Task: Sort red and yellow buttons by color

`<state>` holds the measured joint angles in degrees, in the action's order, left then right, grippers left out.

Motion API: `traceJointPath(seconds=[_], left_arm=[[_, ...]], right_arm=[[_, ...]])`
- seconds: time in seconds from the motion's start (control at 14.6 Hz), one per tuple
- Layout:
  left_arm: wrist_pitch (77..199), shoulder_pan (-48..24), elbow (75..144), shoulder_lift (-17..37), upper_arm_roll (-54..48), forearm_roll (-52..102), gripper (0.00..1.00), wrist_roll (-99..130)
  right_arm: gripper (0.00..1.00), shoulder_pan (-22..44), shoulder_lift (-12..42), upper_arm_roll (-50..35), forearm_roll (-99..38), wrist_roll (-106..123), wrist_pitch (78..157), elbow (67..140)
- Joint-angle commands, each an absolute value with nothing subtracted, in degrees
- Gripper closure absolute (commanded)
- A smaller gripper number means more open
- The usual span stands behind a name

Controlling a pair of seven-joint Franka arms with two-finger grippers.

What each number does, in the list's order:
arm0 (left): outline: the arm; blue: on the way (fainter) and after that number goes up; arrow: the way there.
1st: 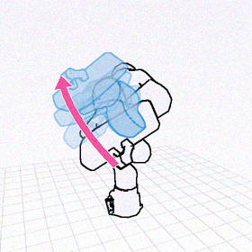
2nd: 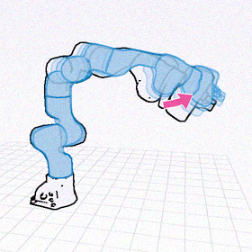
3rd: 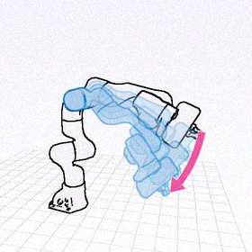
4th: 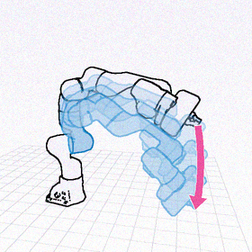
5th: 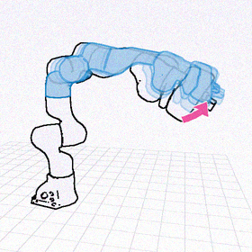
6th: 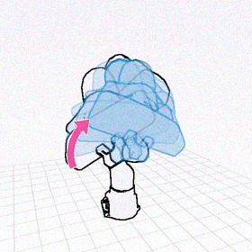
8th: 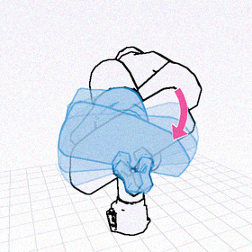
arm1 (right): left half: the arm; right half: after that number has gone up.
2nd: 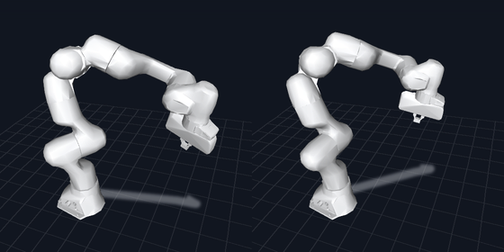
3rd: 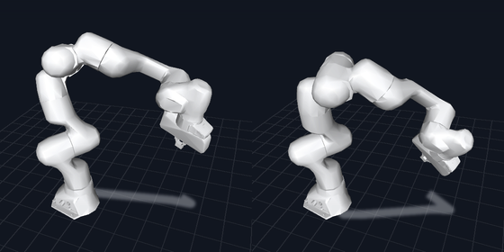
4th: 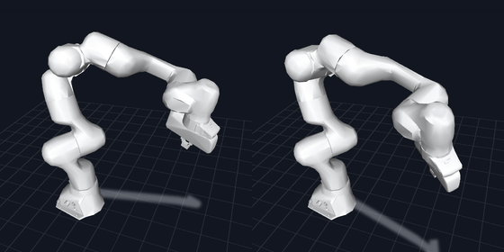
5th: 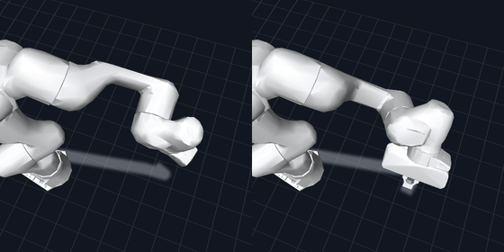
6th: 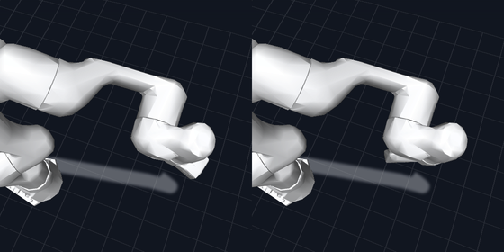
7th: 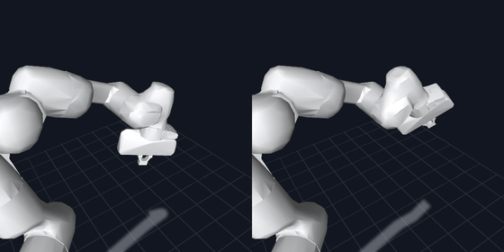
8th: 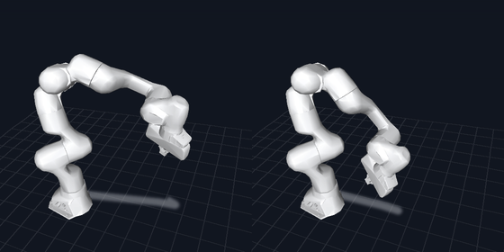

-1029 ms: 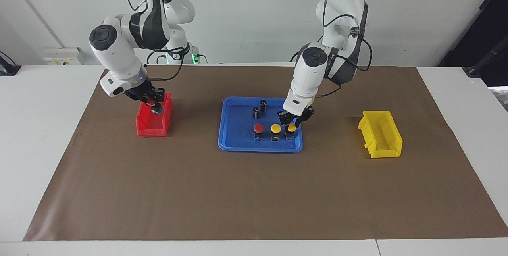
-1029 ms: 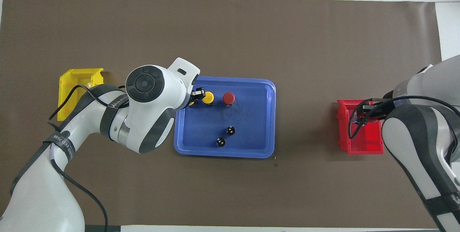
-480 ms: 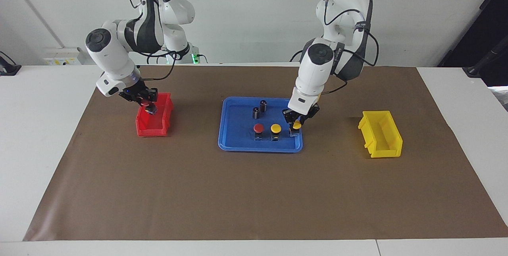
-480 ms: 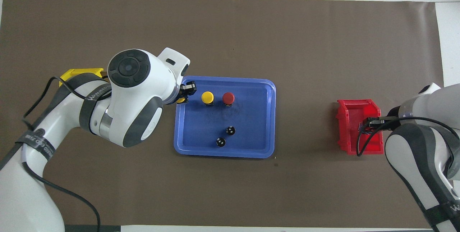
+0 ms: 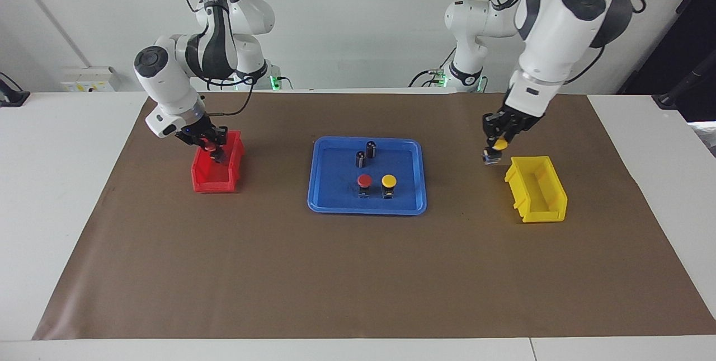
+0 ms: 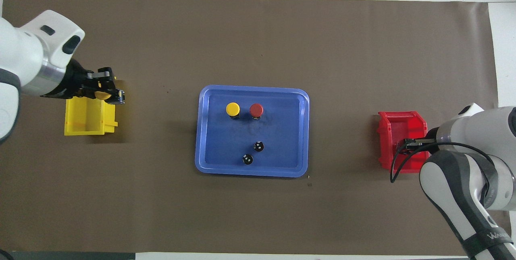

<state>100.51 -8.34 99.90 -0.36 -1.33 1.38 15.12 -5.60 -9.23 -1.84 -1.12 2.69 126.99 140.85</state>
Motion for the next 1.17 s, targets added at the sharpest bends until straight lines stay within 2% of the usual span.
traceJointPath(seconds=[0.0, 0.14, 0.21, 0.27, 0.34, 0.48, 0.82, 0.96, 1.1], left_arm=[[102.6, -0.1, 100.0, 0.4, -1.8, 1.7, 0.98, 4.6], [107.1, 3.1, 102.8, 0.4, -1.8, 1.4, 0.98, -0.1], [109.4, 4.0, 105.0, 0.4, -1.8, 0.1, 0.98, -0.8], [112.2, 4.4, 107.0, 0.6, -1.8, -0.3, 0.98, -1.1], [114.6, 4.3, 109.3, 0.9, -1.9, -0.3, 0.98, -1.1], [117.6, 3.5, 113.1, 1.0, -1.9, -0.3, 0.98, -0.8], [123.8, 3.3, 120.0, 1.0, -2.0, -0.3, 0.98, -1.1], [125.6, 3.3, 121.9, 1.1, -2.0, -0.3, 0.98, -1.3], [128.8, 3.3, 123.5, 2.0, -2.0, -0.3, 0.98, -1.2]], right_arm=[[0.77, -5.2, -10.8, -2.1, -1.6, 3.9, 129.1, 143.4], [0.73, -4.7, -10.9, -2.1, -1.6, 3.9, 129.7, 144.1], [0.62, -4.7, -10.9, -2.1, -1.6, 4.0, 129.6, 144.1], [0.44, -4.7, -10.9, -2.0, -1.6, 4.2, 129.5, 144.1], [0.41, -4.8, -10.9, -2.0, -1.6, 4.4, 129.1, 143.8], [0.41, -4.7, -10.3, -2.0, -1.5, 4.4, 127.2, 141.2], [0.41, -4.0, -5.6, -2.5, -1.5, 3.5, 114.6, 124.9], [0.4, -0.2, -2.0, -2.5, -1.8, -1.0, 109.8, 116.4], [0.37, 5.5, 1.6, -2.5, -2.3, -8.7, 109.4, 108.9]])
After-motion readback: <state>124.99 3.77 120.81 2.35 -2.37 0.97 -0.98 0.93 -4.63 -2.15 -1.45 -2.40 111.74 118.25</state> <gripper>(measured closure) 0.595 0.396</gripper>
